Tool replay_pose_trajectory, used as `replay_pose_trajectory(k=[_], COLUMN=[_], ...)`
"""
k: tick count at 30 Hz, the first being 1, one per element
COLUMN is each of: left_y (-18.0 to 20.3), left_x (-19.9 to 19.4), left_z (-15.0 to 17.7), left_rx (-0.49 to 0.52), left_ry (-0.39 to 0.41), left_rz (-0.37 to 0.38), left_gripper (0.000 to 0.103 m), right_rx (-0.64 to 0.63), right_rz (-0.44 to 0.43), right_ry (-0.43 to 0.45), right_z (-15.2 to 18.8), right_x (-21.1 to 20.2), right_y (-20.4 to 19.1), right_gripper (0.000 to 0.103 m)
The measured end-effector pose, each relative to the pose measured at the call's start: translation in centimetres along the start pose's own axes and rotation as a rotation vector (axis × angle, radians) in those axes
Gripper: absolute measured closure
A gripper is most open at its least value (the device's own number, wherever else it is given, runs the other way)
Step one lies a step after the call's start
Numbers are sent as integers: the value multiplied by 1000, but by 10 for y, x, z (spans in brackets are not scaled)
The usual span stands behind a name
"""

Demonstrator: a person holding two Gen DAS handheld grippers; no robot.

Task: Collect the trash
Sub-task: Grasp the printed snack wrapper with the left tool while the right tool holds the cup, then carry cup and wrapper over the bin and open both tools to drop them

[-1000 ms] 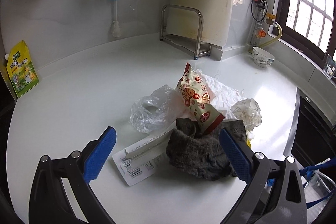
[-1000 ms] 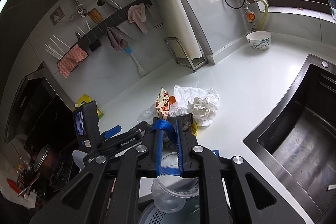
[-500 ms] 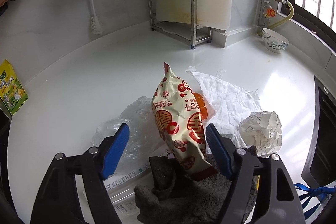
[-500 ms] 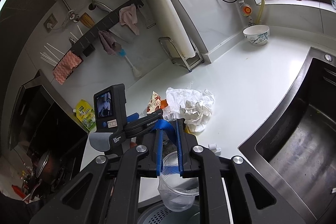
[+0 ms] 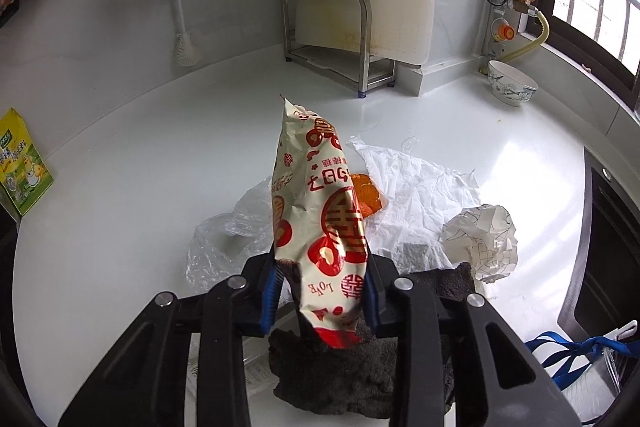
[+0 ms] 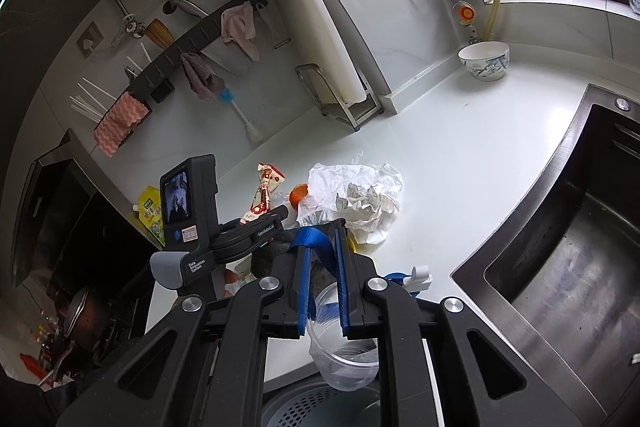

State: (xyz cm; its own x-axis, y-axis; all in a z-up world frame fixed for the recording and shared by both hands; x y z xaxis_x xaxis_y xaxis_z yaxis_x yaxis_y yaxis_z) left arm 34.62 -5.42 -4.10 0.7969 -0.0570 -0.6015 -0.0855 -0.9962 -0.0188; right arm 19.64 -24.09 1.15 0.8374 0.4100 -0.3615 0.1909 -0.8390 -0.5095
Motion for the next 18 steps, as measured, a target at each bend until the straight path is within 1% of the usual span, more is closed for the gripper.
replay_pose_trajectory(k=[4,10,14,18], left_y=[-6,-12,-10,-7], left_x=[-22,-66,-97,-128], left_z=[-6,-6,6,22], left_rx=[-6,6,17,42], left_ry=[28,72,86,95], left_rz=[6,21,50,79], left_gripper=[70,70,70,70], right_rx=[-11,-31,-40,-48], right_rz=[6,12,12,9], right_ry=[5,16,23,20], right_z=[1,1,6,18], right_x=[-5,-19,-31,-43], right_y=[-6,-17,-25,-33], right_gripper=[92,92,92,92])
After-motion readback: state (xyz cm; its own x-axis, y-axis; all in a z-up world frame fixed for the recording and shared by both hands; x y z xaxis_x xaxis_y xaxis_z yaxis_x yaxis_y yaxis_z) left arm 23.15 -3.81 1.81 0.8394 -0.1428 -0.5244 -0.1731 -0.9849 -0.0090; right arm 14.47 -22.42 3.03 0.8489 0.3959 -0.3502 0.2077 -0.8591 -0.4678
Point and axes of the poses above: each gripper's, at about its wrist camera, not at the fingertips, and x roughly the way its jaws point, y to its right, z to its underside, the point moved 9 cm from there along x, roughly the way its jaws point, and after that the axes turned 9 degrees about y, right-handed, at the moved point
